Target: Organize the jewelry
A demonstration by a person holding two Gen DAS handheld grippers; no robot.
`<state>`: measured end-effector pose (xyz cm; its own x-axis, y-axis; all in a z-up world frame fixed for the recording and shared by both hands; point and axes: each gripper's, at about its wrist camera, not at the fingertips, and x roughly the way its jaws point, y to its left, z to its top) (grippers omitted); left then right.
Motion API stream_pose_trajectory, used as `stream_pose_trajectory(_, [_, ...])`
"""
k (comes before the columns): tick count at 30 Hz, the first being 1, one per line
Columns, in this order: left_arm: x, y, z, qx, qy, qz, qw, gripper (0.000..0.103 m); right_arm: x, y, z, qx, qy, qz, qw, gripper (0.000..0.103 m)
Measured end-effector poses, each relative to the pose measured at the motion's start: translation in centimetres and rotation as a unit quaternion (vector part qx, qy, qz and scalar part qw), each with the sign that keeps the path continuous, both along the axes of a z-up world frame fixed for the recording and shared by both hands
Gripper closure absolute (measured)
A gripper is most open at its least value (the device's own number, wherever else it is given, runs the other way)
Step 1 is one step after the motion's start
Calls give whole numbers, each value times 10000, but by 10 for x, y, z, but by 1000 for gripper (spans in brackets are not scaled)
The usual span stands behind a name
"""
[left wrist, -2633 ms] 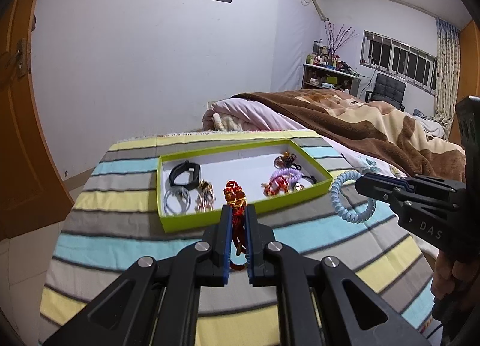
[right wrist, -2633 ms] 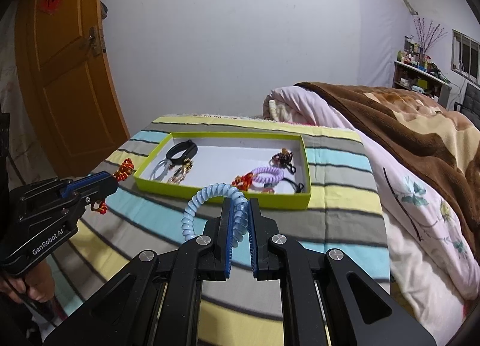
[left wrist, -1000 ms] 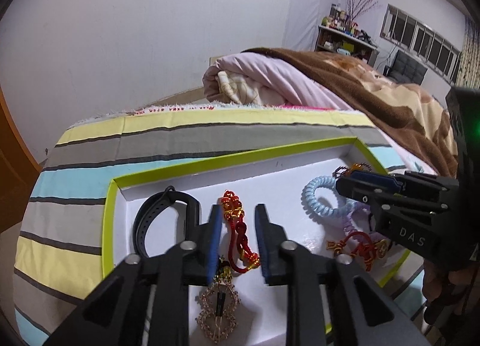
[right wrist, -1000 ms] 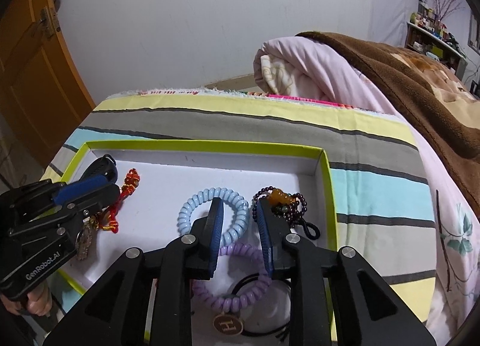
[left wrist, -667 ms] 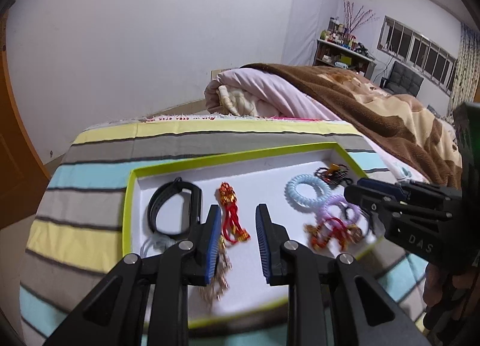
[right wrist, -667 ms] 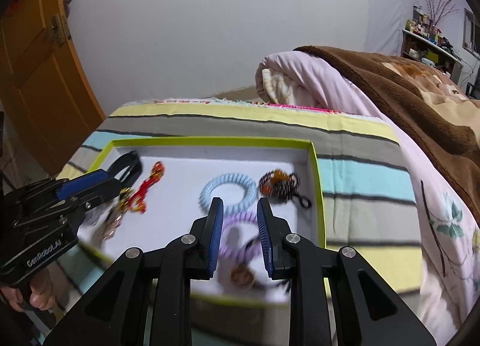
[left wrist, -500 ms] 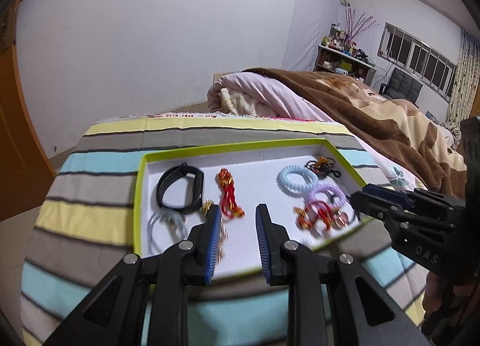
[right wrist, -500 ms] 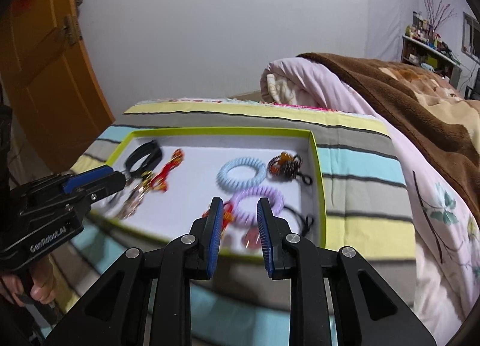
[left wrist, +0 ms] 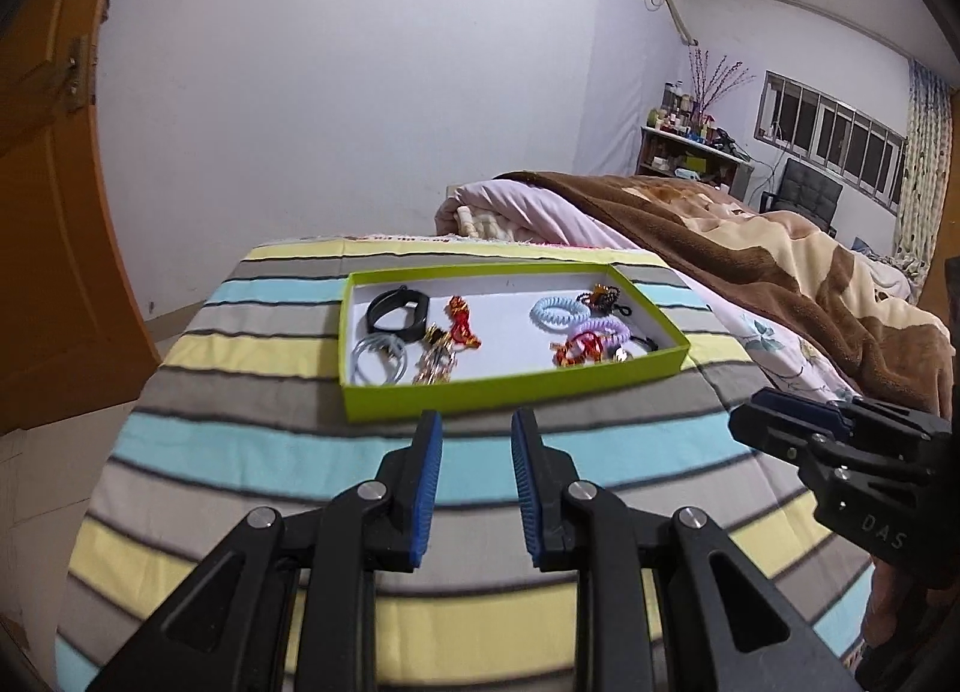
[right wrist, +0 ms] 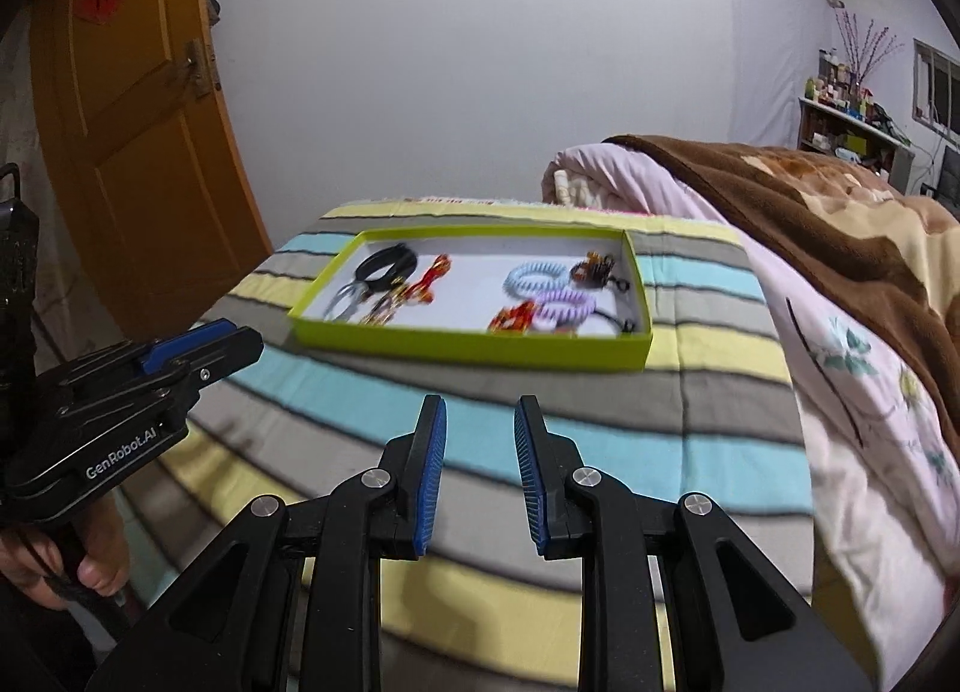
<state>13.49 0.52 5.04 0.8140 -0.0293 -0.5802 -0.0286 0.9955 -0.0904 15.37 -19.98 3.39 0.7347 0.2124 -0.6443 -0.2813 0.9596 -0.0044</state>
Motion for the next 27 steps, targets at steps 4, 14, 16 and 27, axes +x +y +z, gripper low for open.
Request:
stream_pose_trajectory(4, [-23,-1,-3,76,-20,116,9999,78,-25,0,-2,-33,-43,-18,10000,79])
stream_pose_trajectory(14, [-66,-7,-6,158,-97,196,9996,78,-74,5,-3,-118,-243,-56,9996,79])
stream_pose_trajectory(16, [-70,-9,-8,171,-78,182,9997,78,-78,6,-4,-152,-241,-41,9996,79])
stream_pose_trajectory(27, [-79,-15,-11,187,-61,136,9997,78,-84,10,-4,-202,-269,-11,9994,78])
